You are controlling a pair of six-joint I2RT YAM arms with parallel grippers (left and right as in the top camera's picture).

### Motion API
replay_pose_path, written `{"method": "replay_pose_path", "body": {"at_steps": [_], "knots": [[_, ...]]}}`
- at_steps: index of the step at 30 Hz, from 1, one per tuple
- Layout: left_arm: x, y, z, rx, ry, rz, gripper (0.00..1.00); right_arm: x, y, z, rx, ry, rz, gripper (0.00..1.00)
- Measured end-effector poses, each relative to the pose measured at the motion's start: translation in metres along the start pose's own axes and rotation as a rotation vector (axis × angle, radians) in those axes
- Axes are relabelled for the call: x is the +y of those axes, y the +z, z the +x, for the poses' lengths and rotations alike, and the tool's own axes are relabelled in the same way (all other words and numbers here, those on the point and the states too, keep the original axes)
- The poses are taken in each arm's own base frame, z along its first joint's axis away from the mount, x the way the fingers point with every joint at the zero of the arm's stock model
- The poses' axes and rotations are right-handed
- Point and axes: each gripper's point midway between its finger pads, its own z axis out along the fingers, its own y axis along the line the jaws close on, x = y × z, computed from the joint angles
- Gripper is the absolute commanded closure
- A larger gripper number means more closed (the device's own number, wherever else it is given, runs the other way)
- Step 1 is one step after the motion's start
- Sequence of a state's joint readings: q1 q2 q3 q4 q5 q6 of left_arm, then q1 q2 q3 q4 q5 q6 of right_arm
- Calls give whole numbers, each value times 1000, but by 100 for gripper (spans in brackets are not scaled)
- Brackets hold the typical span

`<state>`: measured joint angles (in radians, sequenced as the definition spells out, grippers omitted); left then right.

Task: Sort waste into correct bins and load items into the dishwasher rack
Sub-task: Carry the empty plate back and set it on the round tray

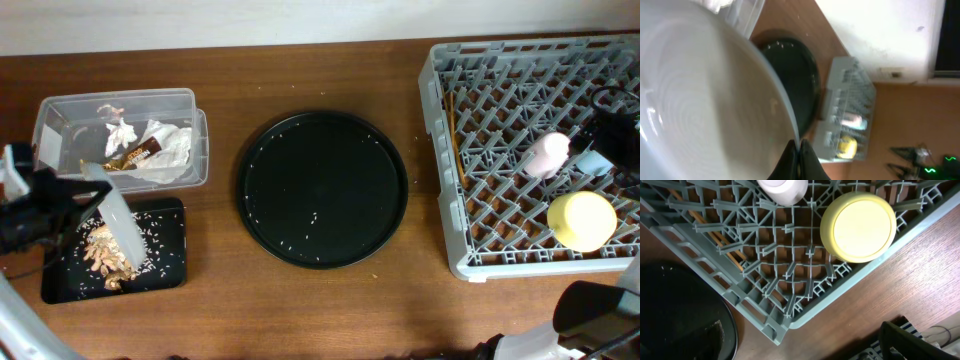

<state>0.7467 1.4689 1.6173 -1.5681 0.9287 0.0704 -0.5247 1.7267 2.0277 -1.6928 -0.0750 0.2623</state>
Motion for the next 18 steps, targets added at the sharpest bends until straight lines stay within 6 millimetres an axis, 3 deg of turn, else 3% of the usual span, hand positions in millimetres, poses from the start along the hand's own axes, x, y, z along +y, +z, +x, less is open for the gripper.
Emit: {"method": "replay_pose_path", "body": {"at_steps": [3,4,5,7,10,11,13,18], "knots": [[-46,26,26,39,174,-49,99,0,0,0,0,0,0,2],[-76,53,43,96,283,-31,99,0,0,0,-1,0,0,2],[-91,69,52,118,335,-26,99,0,0,0,1,0,0,2],[-143,108,93,174,565,31,99,0,0,0,1,0,0,2],[-179,148,154,169,833,-29,99,0,0,0,1,0,0,2],[-183,164,170,160,902,-72,99,0,0,0,-1,0,0,2],[-180,204,181,135,975,-170,99,0,0,0,0,0,0,2],[-132,309,184,161,981,-376,99,0,0,0,1,1,0,2]]}}
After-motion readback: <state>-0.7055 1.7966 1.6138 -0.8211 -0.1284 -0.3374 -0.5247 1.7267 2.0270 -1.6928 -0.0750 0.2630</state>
